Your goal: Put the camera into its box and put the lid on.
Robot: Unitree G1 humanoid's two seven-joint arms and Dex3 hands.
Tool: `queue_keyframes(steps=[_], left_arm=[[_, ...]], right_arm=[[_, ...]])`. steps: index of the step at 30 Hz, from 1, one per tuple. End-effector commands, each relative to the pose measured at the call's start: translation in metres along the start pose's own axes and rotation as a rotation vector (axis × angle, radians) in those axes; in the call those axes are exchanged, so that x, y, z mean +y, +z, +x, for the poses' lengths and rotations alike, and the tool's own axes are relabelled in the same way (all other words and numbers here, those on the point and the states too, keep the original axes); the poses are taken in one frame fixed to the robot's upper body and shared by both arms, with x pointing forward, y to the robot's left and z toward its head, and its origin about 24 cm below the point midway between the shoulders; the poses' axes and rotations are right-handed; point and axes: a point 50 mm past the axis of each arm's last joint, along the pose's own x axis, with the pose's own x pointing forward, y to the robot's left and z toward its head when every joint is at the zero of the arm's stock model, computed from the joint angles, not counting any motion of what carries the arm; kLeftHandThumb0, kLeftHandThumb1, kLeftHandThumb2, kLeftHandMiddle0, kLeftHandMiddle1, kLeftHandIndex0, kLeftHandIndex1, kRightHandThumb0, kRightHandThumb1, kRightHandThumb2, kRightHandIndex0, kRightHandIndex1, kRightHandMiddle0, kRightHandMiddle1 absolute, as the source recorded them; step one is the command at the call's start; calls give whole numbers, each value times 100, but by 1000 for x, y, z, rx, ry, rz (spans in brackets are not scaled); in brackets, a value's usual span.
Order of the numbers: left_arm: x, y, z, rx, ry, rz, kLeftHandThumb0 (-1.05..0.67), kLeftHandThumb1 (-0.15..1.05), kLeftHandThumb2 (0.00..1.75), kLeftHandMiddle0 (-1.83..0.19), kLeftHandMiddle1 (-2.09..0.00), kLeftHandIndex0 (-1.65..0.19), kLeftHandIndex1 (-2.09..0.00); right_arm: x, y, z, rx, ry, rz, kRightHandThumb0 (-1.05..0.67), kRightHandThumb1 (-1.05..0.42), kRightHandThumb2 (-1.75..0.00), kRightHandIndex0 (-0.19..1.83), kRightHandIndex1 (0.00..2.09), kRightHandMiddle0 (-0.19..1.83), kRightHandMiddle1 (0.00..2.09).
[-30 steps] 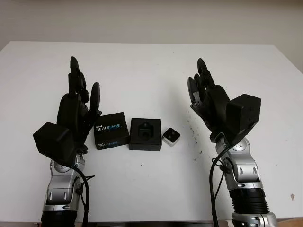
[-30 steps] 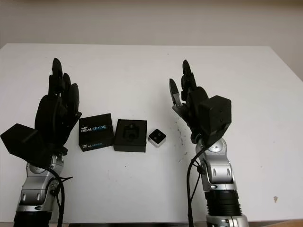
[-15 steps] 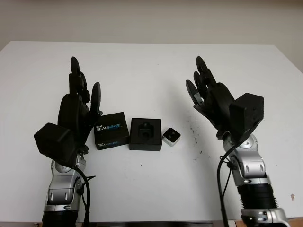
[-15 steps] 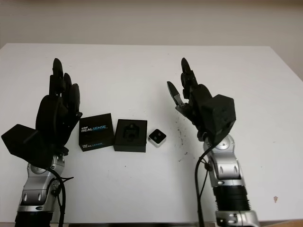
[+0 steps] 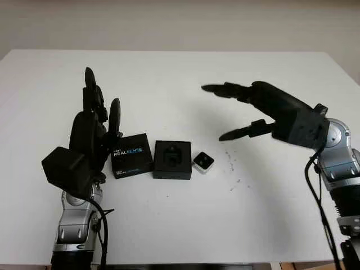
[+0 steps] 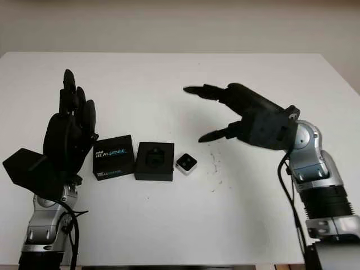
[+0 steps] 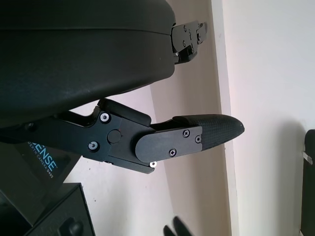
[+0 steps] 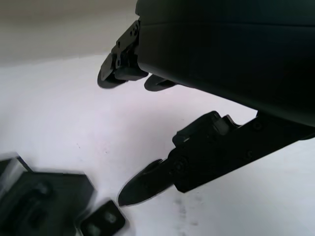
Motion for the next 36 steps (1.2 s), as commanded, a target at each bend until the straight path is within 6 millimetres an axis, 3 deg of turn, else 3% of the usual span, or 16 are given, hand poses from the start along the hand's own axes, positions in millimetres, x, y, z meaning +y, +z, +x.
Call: queue_keyframes(steps=[1, 9, 18, 22, 23, 36], left_arm=[[1, 2, -1, -10, 0, 4, -74, 105, 57, 19, 0, 19, 0], [2, 3, -2, -15, 2, 14, -73, 105, 57, 19, 0, 19, 0], [2, 4, -1, -19, 5, 13, -74, 105, 56, 19, -1, 19, -1], [3, 4, -1, -19, 6, 11, -74, 105, 56, 19, 0, 19, 0], [3, 4, -1, -19, 6, 7, -74, 105, 56, 19, 0, 19, 0], [4, 4, -2, -15, 9, 0, -74, 105, 55, 19, 0, 19, 0]], right_arm=[[-7, 7, -1, -19, 26, -112, -59, -78, -6, 40, 18, 43, 14], [4, 18, -4, -33, 65, -181, -50, -75, -5, 48, 17, 53, 13], [21, 21, -3, -113, 45, -181, -53, -76, -6, 53, 19, 57, 19], [26, 22, -1, -154, 22, -184, -56, -78, -6, 54, 31, 31, 79], [27, 21, 0, -155, 24, -183, -57, -79, -6, 53, 32, 29, 84], [36, 18, 5, -132, 24, -202, -59, -82, -6, 51, 43, 30, 88]])
